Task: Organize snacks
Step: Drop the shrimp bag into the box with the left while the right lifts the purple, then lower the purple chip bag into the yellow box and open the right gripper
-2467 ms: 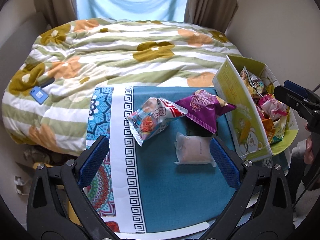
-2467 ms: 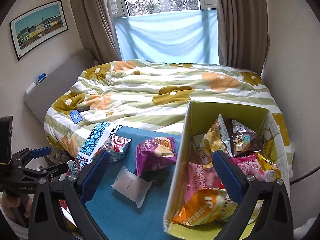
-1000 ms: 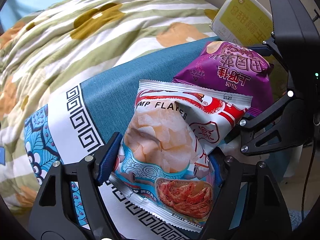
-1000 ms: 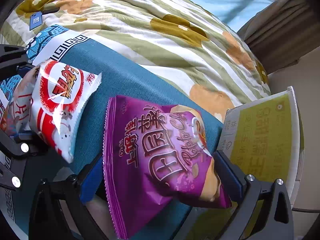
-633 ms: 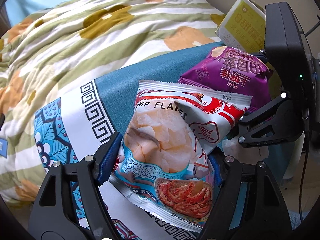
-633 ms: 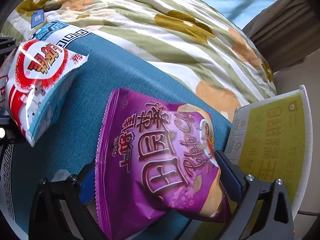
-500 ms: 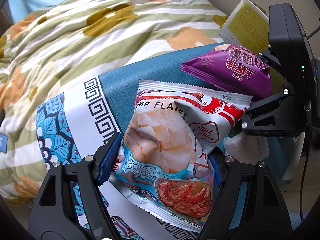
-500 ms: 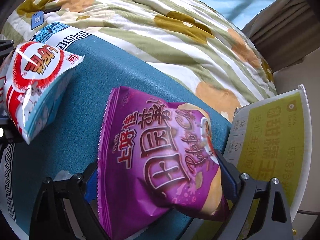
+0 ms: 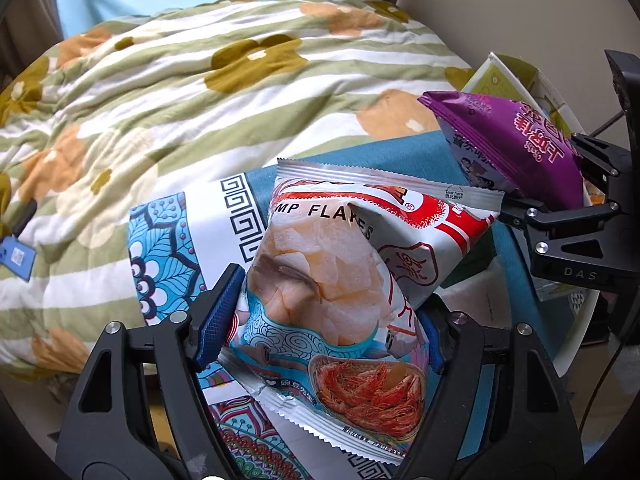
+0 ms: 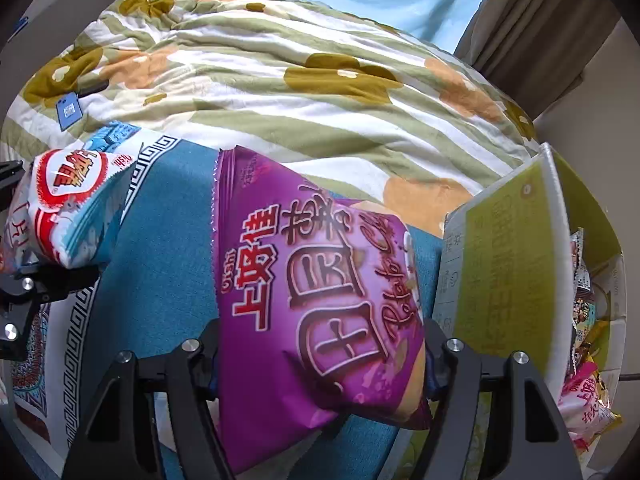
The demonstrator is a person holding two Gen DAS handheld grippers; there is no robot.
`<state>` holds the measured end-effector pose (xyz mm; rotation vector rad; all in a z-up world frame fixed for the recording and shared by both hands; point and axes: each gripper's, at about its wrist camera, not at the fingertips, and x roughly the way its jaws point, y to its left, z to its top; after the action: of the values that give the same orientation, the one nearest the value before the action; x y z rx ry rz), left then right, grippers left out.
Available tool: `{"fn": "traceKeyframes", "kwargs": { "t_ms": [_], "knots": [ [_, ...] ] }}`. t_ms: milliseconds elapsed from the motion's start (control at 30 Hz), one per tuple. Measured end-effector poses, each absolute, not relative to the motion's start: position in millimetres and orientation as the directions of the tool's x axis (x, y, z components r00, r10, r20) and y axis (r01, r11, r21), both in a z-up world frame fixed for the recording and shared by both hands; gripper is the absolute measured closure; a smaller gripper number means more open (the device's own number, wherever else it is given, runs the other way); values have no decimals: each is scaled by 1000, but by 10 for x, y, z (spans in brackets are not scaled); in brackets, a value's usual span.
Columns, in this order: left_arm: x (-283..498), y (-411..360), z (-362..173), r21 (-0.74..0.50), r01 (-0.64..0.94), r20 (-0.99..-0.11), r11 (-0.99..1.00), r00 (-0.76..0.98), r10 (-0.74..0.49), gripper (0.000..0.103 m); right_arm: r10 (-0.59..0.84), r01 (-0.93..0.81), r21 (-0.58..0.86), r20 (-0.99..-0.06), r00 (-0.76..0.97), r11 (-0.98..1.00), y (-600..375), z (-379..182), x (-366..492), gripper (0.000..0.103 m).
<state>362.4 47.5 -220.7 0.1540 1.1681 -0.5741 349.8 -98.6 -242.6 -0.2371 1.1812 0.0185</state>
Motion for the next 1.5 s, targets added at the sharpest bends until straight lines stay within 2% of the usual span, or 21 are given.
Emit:
{"fn": "traceKeyframes", "kwargs": {
  "t_ms": [300, 633, 1000, 1100, 1133, 1167, 1500],
  "knots": [
    [3441, 136, -1440, -142, 508, -850, 850, 378, -368, 30, -55, -83, -117, -847, 528, 990, -1117, -1546, 3107, 38],
    [3064, -911, -770, -150, 508, -782, 848, 464, -416, 30, -83, -11, -116, -770, 633, 993, -2057, -821, 2570, 38],
    [2948, -2300, -928, -155, 447, -801, 881, 465, -376, 30, -56, 1, -75, -739, 672, 997, -3231, -671, 2288, 37],
    [2990, -2605, -1044, -133, 419, -824, 898, 457, -335, 18, -24, -18, -50, -740, 673, 999, -3493, -686, 2297, 37],
    [2989, -2675, -1075, -127, 411, -829, 903, 455, -324, 6, -15, -26, -44, -741, 672, 999, -3561, -696, 2309, 37],
    [2972, -2714, -1097, -135, 405, -830, 904, 452, -326, 2, -6, -34, -38, -742, 670, 999, -3631, -703, 2326, 37],
    [2644, -2569, -1205, -120, 333, -848, 935, 456, -271, 2, 70, -91, 15, -763, 643, 996, -3990, -951, 2448, 37]
  ]
}}
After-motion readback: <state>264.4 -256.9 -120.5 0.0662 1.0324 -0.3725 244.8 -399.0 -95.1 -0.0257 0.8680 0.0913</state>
